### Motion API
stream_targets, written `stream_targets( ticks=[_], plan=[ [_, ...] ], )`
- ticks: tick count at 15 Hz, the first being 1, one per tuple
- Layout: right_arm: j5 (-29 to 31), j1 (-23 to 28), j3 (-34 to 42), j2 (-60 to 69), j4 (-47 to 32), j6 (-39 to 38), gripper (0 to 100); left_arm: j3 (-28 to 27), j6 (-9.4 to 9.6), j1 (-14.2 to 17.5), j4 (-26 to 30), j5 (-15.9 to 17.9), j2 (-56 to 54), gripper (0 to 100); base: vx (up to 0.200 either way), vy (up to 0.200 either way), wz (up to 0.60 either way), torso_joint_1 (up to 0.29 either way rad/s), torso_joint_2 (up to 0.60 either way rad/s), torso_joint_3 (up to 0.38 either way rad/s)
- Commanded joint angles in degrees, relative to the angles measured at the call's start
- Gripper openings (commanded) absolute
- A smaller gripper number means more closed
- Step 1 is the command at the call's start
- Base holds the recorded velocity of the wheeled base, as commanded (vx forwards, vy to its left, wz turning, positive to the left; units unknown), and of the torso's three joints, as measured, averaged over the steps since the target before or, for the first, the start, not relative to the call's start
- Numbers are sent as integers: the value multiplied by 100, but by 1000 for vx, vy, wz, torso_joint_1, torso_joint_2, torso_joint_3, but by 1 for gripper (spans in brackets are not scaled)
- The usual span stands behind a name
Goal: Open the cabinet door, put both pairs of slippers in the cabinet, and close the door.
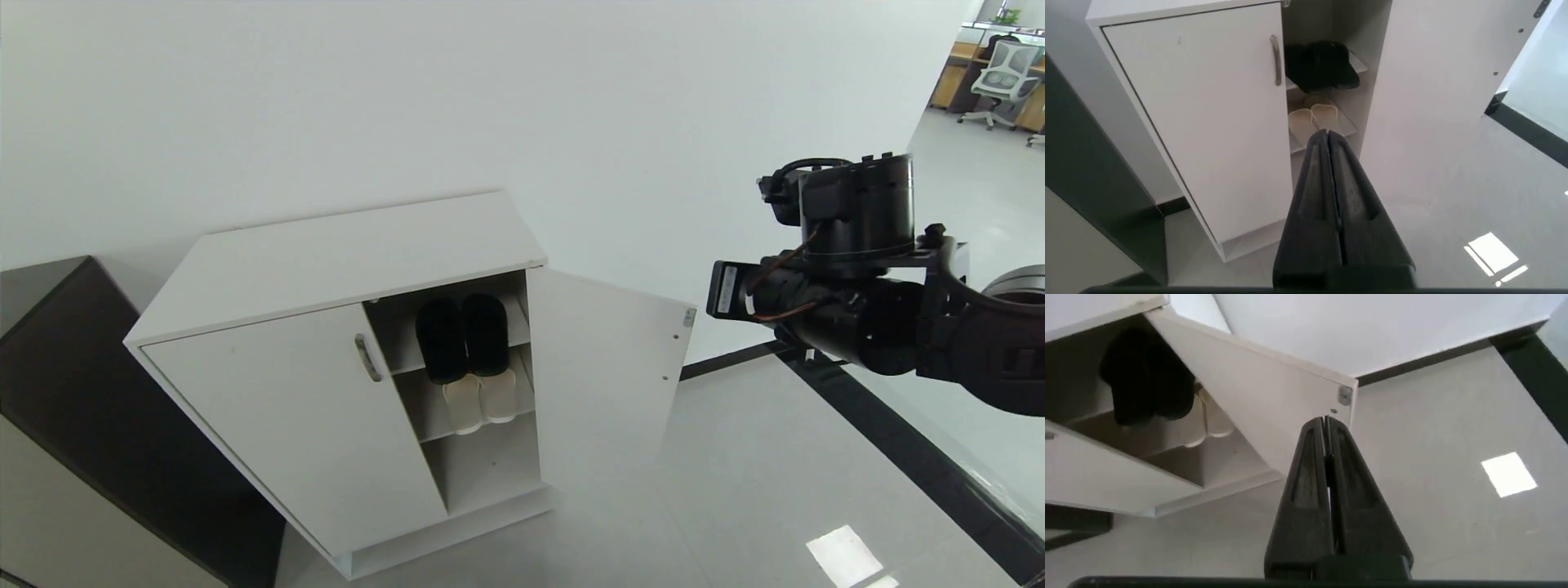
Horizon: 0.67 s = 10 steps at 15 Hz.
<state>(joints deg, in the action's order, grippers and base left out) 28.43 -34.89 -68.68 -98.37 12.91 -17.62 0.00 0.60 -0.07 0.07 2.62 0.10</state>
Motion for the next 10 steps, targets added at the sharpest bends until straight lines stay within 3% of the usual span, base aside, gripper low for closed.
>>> stream_targets(
  ticks=[1,10],
  plan=[
    [-39,202,-154,-385,212,-40,0,0,-7,-1,1,-7,-1,0,0,0,0,0,0,0],
    [-109,843,-1016,-2319,1381,56,0,0,2,-1,1,-7,-1,0,0,0,0,0,0,0]
  ],
)
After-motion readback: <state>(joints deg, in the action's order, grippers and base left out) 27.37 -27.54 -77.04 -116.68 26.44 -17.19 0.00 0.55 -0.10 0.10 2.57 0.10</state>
